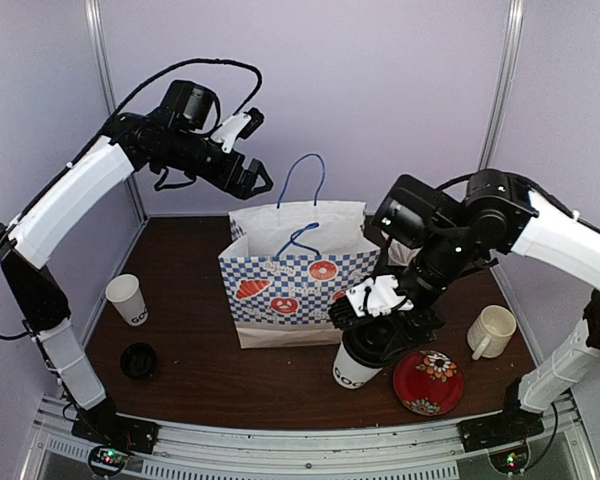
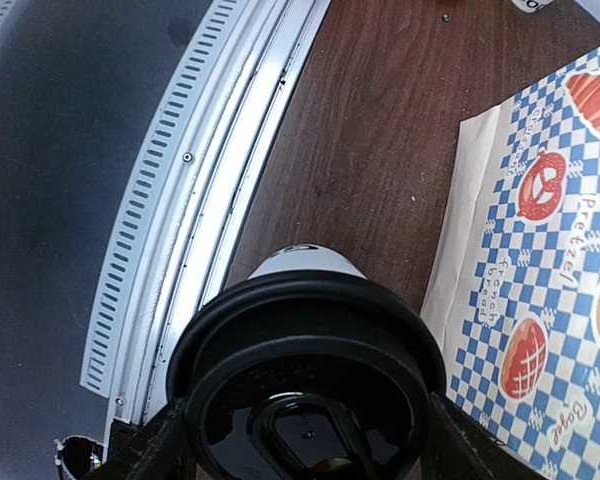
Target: Pack the takeout coffee
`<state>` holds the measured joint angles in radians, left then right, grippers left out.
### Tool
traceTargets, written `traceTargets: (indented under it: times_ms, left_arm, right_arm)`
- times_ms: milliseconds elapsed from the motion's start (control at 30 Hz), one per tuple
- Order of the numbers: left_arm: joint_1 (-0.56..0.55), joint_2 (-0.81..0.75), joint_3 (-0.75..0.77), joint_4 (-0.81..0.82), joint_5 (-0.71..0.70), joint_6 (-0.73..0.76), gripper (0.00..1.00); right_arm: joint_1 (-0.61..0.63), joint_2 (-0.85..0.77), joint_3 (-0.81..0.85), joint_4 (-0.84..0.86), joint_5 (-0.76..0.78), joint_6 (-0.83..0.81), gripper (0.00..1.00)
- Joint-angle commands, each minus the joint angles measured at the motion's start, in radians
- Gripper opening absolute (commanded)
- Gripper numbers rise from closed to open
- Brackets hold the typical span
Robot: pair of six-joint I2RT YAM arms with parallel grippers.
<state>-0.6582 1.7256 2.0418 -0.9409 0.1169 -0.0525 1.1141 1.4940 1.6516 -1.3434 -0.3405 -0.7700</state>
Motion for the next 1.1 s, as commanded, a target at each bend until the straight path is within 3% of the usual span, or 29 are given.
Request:
traceTargets:
  times_ms: [0, 167, 367, 433, 600, 700, 867, 1067]
  left_arm:
    - [0.027, 0.14, 0.133, 0.05, 0.201, 0.011, 0.98]
    - [0.06, 0.297, 0.274, 0.112, 0.29, -0.08, 0.97]
    - [0.105, 0.428, 0.393, 0.186, 0.405, -0.203, 0.77]
    - [0.11, 0.436, 0.392, 0.218, 0.413, -0.225, 0.64]
    - [0.113, 0.433, 0.4, 0.25, 0.484, -0.26, 0.19]
    - [0.108, 0.403, 0.383, 0.245, 0.518, -0.265, 0.01]
    - [0.07, 0.276, 0.266, 0.238, 0.503, -0.221, 0.0]
    - [0.005, 0.085, 0.056, 0.237, 0.421, -0.174, 0.0]
  right_arm:
    - [-0.022, -0.095, -0.004, -0.061, -0.027, 0.039, 0.7]
    - [-0.113, -0.146, 0.079, -0.103, -0.108, 0.034, 0.7]
    - [-0.212, -0.162, 0.206, -0.121, -0.132, 0.035, 0.69]
    - [-0.253, -0.156, 0.257, -0.125, -0.143, 0.034, 0.69]
    - [-0.331, -0.123, 0.405, -0.078, -0.152, 0.06, 0.69]
    - [-0.332, -0.069, 0.462, -0.022, -0.087, 0.097, 0.68]
    - [-0.332, 0.034, 0.521, 0.063, 0.041, 0.155, 0.68]
    - [-0.315, 0.117, 0.55, 0.095, 0.076, 0.175, 0.67]
